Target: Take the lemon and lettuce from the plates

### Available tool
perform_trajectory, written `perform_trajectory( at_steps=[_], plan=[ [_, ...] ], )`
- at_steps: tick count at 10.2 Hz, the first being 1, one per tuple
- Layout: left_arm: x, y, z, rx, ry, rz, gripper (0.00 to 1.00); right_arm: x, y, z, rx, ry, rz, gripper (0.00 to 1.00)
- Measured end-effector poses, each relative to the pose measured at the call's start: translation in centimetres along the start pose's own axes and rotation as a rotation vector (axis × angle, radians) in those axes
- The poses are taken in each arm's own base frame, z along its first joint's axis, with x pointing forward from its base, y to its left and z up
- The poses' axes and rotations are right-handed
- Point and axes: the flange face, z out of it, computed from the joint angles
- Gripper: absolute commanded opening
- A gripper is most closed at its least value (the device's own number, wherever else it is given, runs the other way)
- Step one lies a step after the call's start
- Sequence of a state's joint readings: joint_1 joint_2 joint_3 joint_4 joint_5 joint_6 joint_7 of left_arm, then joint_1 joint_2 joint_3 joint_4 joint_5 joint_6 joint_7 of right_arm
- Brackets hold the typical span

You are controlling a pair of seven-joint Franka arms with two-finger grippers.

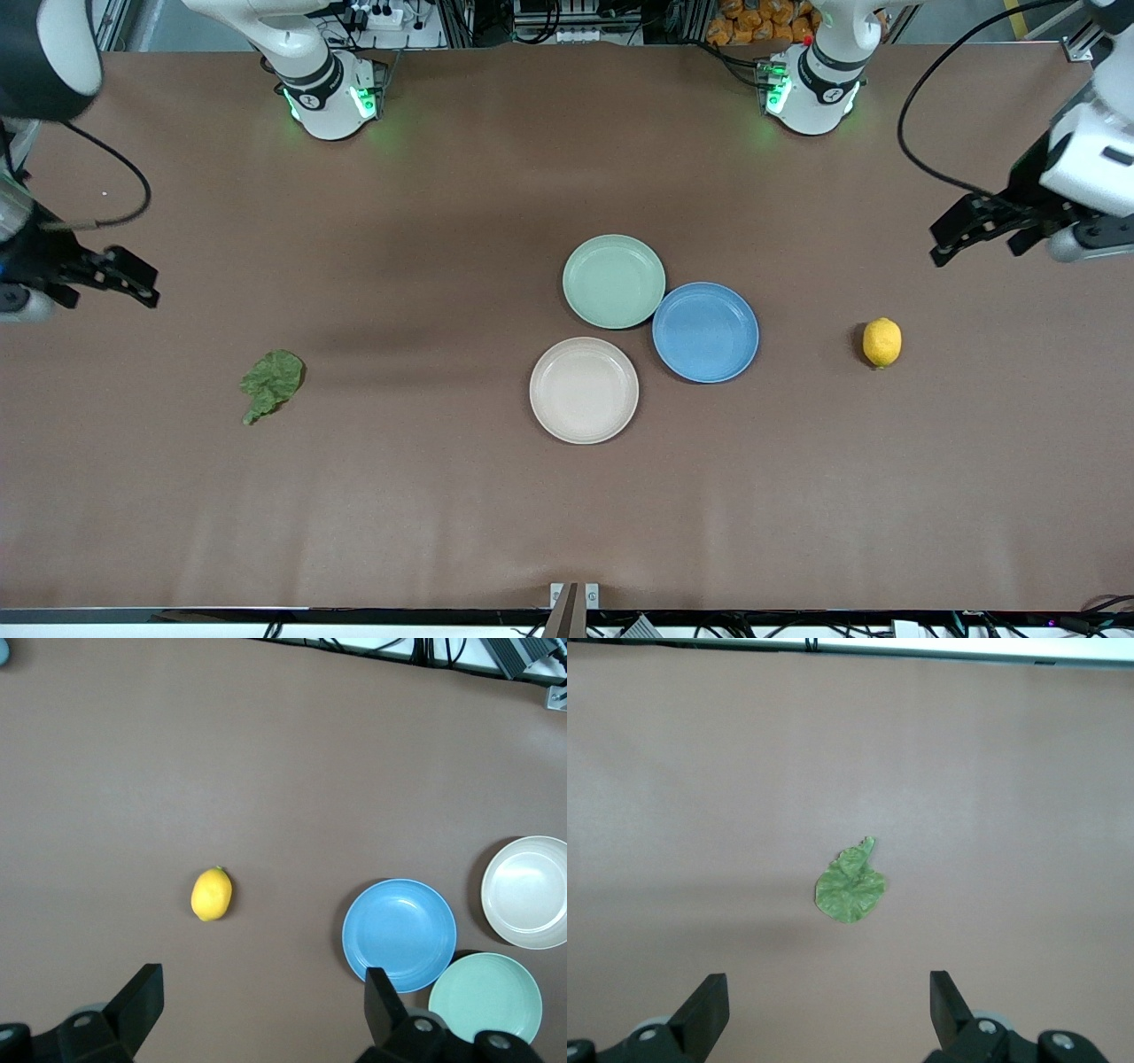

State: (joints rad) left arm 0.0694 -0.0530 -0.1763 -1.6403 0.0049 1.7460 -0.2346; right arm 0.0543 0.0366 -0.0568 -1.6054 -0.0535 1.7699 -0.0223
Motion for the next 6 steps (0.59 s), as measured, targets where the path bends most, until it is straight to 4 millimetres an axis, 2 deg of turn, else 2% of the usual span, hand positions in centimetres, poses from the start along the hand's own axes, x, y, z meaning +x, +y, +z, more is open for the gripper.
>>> perform_trajectory(
  at_steps=[2,4,6],
  plan=[
    [-0.4,-1.0,-1.5,0.006,0.007,0.026,1.0,-0.9,0.3,-2.7,0.001,-0.001,-0.011,1.0],
    [-0.9,-0.1,-2.0,0.016,-0.003,0.048,1.0,-1.2,0.8,-4.9,0.001,-0.001,-0.024,1.0],
    [-1.5,0.3,-3.5,0.02,-0.041,0.064,1.0,-1.4,2.5,-5.2,0.024,-0.005,-0.013,1.0]
  ],
)
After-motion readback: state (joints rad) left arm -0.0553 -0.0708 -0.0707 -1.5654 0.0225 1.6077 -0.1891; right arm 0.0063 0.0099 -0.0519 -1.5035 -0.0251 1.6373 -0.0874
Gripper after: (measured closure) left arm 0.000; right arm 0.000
